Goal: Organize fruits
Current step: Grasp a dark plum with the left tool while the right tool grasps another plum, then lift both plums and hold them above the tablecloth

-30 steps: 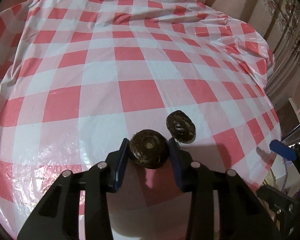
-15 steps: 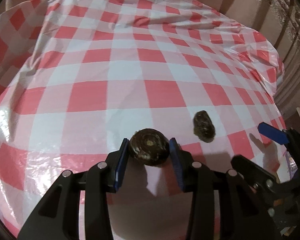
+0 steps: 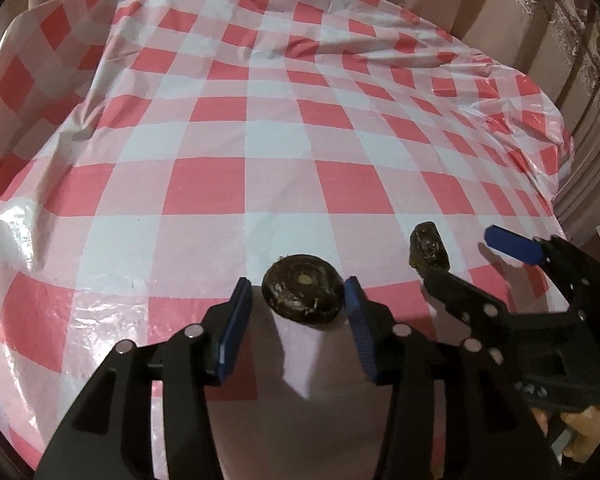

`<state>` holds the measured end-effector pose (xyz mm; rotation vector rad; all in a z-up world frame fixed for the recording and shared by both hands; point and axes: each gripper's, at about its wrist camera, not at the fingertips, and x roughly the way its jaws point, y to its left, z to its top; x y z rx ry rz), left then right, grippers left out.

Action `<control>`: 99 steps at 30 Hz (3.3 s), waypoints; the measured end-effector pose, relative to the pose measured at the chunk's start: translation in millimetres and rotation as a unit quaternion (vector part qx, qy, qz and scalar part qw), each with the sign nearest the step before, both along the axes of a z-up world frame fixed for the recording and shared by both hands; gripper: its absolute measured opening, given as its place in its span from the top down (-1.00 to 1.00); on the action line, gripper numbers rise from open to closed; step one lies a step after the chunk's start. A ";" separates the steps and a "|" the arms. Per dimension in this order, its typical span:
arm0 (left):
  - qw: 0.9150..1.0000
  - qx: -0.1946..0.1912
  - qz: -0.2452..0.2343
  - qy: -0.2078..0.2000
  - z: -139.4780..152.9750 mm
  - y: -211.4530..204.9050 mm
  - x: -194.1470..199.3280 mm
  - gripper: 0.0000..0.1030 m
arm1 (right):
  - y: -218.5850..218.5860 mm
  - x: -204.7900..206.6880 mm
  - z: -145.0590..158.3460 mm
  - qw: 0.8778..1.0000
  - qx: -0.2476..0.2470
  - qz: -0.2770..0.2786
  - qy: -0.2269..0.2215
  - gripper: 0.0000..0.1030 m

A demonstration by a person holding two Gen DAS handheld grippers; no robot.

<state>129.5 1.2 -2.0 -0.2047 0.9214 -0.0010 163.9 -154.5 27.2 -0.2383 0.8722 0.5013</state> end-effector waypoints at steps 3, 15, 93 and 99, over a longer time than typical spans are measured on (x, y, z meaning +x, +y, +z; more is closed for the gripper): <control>1.000 0.008 -0.002 -0.002 0.6 -0.2 -0.9 0.01 | 3.3 1.5 -1.2 1.000 -0.002 0.005 -0.001 -0.46; 1.000 0.017 -0.008 -0.013 2.9 -4.3 -3.2 0.21 | 10.9 4.3 -1.3 1.000 0.008 0.022 0.001 -0.19; 0.998 0.041 -0.022 -0.032 28.0 -32.9 -18.8 0.22 | -32.6 -21.6 19.5 0.998 0.059 0.020 -0.016 0.31; 0.997 0.049 -0.043 -0.034 34.9 -57.2 -24.7 0.22 | -52.8 -28.1 24.6 0.998 0.064 0.002 -0.024 0.31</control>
